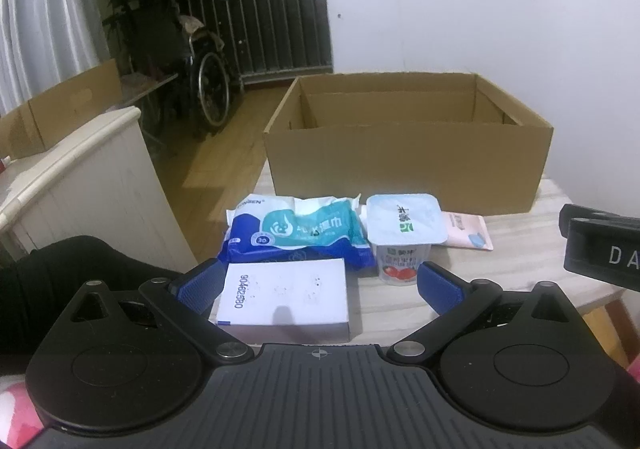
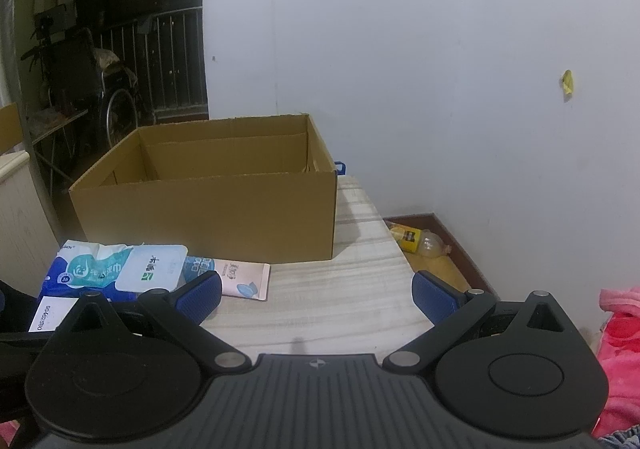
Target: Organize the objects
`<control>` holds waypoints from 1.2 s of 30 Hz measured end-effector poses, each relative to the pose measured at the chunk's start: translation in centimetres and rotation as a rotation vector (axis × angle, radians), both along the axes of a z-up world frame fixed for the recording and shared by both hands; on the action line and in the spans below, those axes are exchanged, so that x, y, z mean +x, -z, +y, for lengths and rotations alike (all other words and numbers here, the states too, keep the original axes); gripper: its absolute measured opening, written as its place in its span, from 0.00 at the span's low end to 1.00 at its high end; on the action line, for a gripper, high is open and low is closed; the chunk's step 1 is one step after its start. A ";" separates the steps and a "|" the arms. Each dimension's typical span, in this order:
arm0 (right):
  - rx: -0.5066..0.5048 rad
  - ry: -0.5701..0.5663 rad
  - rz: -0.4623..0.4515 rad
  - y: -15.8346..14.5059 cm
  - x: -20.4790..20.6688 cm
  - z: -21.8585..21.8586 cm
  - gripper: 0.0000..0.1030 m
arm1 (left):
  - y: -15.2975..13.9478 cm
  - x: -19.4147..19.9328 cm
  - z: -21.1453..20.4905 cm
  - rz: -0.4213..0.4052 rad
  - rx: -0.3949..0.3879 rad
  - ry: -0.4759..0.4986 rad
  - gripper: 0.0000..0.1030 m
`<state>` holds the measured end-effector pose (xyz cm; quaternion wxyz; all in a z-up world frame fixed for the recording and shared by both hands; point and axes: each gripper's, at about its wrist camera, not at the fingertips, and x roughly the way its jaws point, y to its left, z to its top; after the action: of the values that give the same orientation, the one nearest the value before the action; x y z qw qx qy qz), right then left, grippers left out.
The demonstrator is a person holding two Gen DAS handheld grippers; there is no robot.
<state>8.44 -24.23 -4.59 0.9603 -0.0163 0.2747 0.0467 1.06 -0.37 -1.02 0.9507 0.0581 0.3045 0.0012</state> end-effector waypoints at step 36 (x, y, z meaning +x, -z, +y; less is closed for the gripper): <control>-0.001 0.001 0.001 -0.1 0.0 0.0 1.00 | -0.1 -0.1 -0.2 0.005 0.015 -0.042 1.00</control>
<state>8.45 -24.24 -4.50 0.9602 -0.0166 0.2751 0.0460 0.92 -0.59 -0.93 0.9493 0.0587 0.3081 0.0234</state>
